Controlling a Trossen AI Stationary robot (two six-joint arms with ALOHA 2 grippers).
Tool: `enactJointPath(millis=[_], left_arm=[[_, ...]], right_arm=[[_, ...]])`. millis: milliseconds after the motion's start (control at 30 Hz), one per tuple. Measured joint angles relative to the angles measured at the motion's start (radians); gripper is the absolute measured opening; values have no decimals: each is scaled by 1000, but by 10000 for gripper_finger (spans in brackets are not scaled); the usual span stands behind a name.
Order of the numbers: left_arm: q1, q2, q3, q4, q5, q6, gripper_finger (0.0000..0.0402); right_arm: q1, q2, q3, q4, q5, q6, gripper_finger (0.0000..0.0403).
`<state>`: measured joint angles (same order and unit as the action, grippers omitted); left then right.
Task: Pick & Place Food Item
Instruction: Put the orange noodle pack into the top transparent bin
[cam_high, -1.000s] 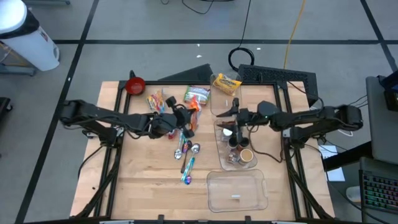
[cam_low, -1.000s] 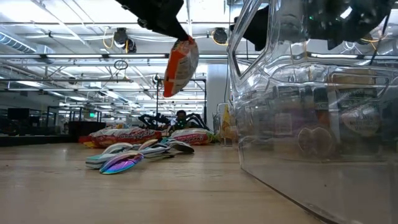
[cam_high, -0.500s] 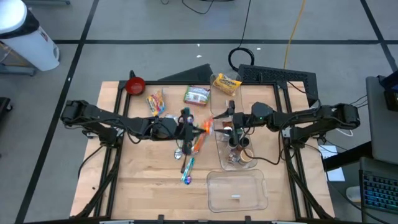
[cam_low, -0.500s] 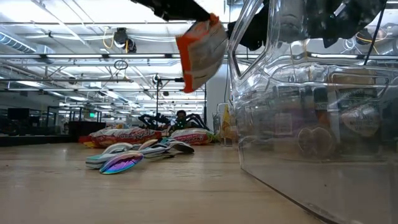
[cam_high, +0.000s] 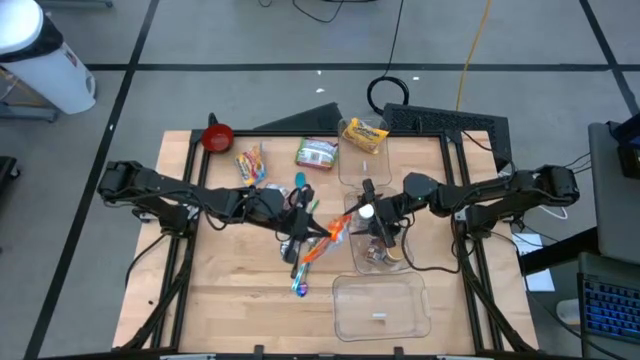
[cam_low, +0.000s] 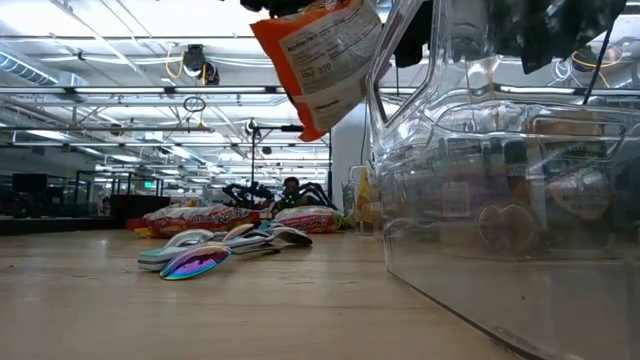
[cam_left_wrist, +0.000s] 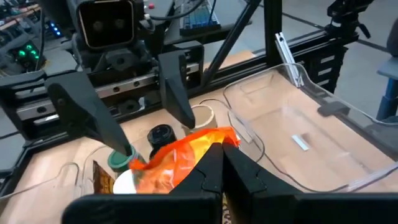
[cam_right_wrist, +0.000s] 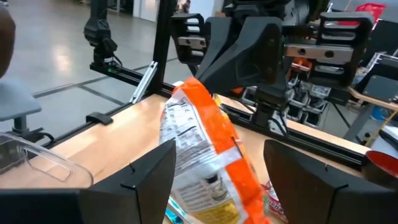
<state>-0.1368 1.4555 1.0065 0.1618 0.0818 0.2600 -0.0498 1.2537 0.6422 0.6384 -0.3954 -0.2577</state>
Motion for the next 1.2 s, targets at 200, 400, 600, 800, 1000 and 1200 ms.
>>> enactJointPath(millis=[200,400,600,800,1000,1200], left_arm=[[14,0,0,0,-2,-10,2],[14,0,0,-3,-2,-19,2],[14,-1,0,-11,-3,-26,2],[14,-1,0,-22,-3,-34,2],[14,-2,0,-29,-4,-36,3],[14,-2,0,-29,-6,-27,18]], right_arm=[[10,35,27,-2,3,7,236],[12,139,83,-27,-7,6,236],[13,196,134,-84,-55,3,221],[13,193,144,-98,-54,2,156],[13,152,144,-129,-54,-18,86],[11,124,144,-182,-50,-70,18]])
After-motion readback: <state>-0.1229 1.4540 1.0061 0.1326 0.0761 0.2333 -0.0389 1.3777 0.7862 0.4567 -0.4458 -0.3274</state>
